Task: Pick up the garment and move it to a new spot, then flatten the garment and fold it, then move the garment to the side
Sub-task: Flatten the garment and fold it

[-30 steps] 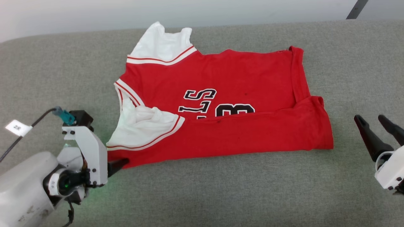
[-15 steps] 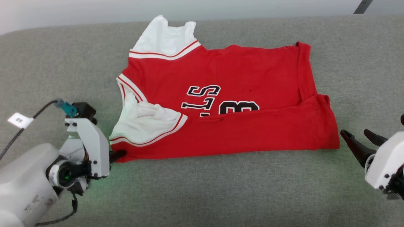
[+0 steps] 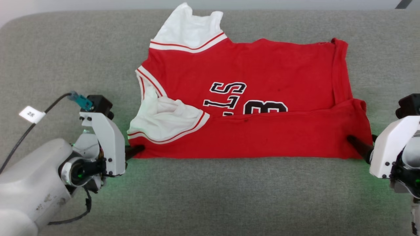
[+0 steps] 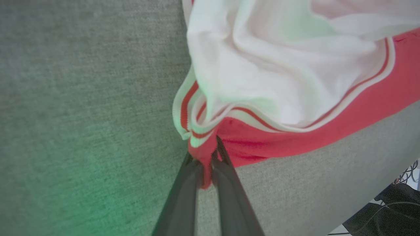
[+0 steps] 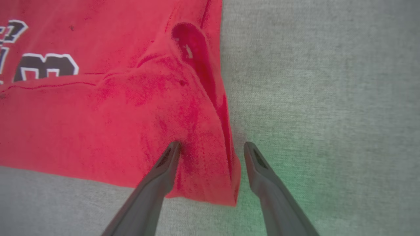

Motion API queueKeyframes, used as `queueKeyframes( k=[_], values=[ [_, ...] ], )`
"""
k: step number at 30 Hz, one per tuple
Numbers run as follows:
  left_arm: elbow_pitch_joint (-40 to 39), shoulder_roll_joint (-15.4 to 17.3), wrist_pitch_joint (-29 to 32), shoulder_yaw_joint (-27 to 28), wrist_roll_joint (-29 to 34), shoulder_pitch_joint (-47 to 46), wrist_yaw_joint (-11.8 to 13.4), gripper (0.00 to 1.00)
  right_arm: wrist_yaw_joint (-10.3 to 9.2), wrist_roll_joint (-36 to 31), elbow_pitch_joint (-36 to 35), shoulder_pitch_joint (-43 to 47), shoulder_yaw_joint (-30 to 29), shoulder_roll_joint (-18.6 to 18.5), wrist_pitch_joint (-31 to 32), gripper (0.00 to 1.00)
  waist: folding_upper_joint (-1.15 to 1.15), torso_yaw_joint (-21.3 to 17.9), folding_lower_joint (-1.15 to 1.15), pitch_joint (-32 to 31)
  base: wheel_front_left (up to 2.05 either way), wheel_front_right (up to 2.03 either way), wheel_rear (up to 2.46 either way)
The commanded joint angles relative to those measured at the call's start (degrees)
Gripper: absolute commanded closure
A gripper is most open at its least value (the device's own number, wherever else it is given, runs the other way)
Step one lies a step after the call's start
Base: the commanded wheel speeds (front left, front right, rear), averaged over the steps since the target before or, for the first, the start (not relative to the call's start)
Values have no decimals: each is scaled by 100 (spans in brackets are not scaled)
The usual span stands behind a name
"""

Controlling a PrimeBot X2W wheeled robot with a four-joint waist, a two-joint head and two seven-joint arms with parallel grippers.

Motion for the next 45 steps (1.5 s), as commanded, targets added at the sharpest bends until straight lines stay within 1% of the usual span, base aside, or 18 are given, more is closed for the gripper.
queueKeyframes(
  k=[1,8,9,10,11,15,20,26,32,41,45],
  values=[
    [53,-105,-13,-65,39,73,20,100,-4,-31,129,-68,76,-49,-17,0,0,50,0,43,0,0,0],
    [100,-113,-3,-35,-10,76,8,100,-5,-49,1035,-219,327,-76,142,0,0,75,0,85,0,0,0],
    [108,-117,2,-33,-15,76,7,100,-5,-51,1130,-231,374,-89,168,58,0,76,0,85,0,0,0],
    [117,-120,8,-32,-19,75,6,100,-5,-74,1197,-259,449,-124,160,93,0,76,0,85,0,0,0],
    [123,-121,12,-29,-16,70,3,100,-6,-70,1261,-289,492,-145,153,100,0,74,0,85,0,0,0],
    [136,-105,20,-4,-46,55,-1,100,-6,52,1394,-377,542,-211,76,100,0,84,0,50,0,0,0],
    [70,33,81,65,-129,73,34,100,-6,164,1440,-446,545,-371,34,100,0,82,0,-61,0,0,0],
    [-177,204,142,107,-161,97,128,100,-6,259,1326,-396,551,-487,75,100,0,104,0,-238,0,0,0],
    [-561,424,233,91,-195,187,327,100,-6,366,1034,-223,587,-612,273,100,0,142,0,-420,0,0,0],
    [-1410,806,364,-20,-232,459,808,100,-6,518,394,311,510,-765,823,100,0,179,0,-601,0,0,0],
    [-1791,939,363,-73,-240,614,1003,100,-6,524,106,585,403,-729,1032,100,0,184,0,-623,0,0,0]
  ],
)
